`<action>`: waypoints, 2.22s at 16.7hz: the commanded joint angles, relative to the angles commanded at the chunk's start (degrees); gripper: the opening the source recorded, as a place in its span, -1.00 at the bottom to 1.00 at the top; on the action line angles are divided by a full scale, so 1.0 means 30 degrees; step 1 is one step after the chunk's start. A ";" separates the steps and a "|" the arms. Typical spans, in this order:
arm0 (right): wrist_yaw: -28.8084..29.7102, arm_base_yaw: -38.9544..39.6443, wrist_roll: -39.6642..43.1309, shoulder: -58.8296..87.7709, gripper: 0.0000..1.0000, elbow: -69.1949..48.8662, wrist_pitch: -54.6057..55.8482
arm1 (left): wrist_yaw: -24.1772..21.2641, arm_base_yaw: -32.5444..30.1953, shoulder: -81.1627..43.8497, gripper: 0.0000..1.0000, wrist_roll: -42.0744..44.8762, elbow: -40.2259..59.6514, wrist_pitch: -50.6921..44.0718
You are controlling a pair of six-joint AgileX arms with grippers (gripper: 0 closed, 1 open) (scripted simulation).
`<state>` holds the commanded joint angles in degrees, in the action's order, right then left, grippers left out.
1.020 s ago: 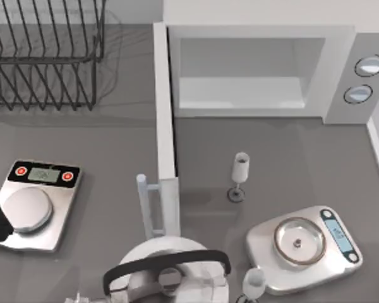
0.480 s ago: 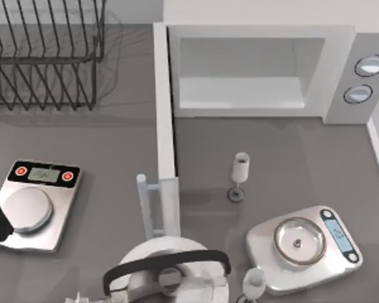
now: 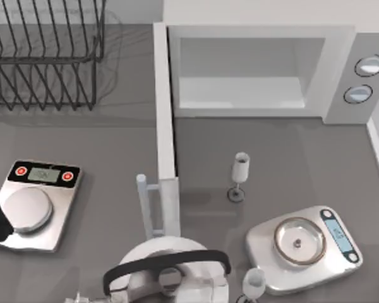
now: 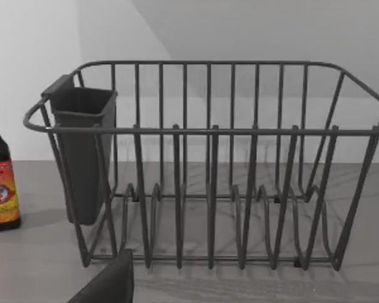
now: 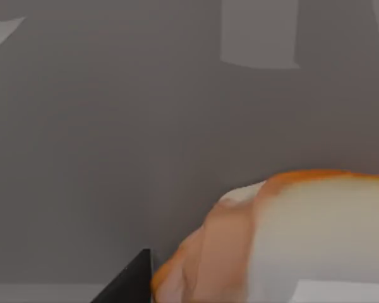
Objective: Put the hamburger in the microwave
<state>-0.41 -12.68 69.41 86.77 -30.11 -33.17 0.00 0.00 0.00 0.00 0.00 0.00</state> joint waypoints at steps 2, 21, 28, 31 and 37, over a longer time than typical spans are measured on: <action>0.0000 0.0000 0.0000 0.0000 -1.00 0.0000 0.0000 | 0.0000 0.0000 0.0000 1.00 0.0000 0.0000 0.0000; 0.0019 -0.0069 -0.0356 -0.4211 -1.00 -0.6165 -1.0588 | 0.0000 0.0000 0.0000 1.00 0.0000 0.0000 0.0000; 0.0028 -0.0040 -0.0456 -0.4574 -1.00 -0.6681 -1.1230 | 0.0000 0.0000 0.0000 1.00 0.0000 0.0000 0.0000; 0.0599 0.1072 -0.1614 -0.3662 -1.00 -0.7418 -1.0142 | 0.0000 0.0000 0.0000 1.00 0.0000 0.0000 0.0000; 0.3246 0.6450 -0.8195 0.1844 -1.00 -1.0200 -0.2903 | 0.0000 0.0000 0.0000 1.00 0.0000 0.0000 0.0000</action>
<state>9.33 6.67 44.82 92.31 -60.71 -41.88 0.00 0.00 0.00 0.00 0.00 0.00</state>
